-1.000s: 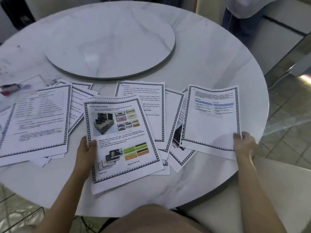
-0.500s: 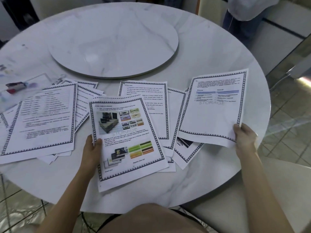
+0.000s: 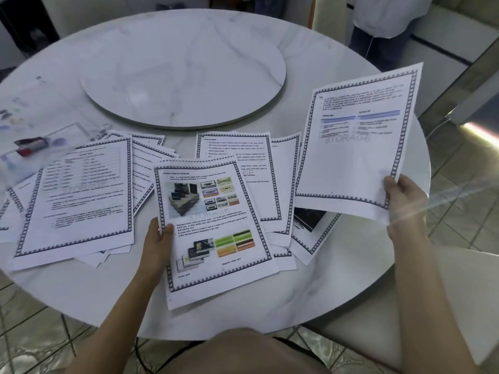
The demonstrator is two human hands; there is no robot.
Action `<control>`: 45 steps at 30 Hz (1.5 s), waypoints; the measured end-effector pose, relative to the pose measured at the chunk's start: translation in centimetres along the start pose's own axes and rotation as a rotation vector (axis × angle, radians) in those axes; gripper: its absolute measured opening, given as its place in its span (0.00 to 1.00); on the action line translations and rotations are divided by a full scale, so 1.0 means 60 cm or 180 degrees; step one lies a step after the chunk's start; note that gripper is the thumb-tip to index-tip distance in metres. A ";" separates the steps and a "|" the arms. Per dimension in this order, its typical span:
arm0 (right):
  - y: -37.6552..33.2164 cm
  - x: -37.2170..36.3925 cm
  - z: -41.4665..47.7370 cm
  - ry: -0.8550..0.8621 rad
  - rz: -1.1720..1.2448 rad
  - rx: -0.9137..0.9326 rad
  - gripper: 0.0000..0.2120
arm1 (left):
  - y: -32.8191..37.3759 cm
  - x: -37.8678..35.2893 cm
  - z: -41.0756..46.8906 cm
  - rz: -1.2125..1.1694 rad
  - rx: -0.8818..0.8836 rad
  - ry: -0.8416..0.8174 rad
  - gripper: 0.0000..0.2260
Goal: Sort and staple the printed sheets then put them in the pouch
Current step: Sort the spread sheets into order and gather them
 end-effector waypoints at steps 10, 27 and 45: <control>-0.106 0.002 -0.033 0.0321 -0.0339 0.0626 0.07 | 0.009 0.006 0.008 -0.0159 -0.0102 -0.0159 0.14; 0.061 -0.212 -0.112 -0.1353 -0.1338 -0.0377 0.08 | 0.019 0.005 0.017 -0.0294 0.0084 -0.0292 0.15; 0.083 -0.270 -0.145 -0.1623 -0.1000 -0.0473 0.08 | -0.001 0.064 0.002 -0.0030 -0.0016 0.0113 0.18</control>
Point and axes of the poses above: each hand's wrist, its own z-axis towards the middle knuckle, its own x-axis out of the back of the hand, y = z × x, the point moved 6 cm from there along z, towards the middle knuckle, and after that the axes turned 12 degrees about -y, right-handed, at the moved point
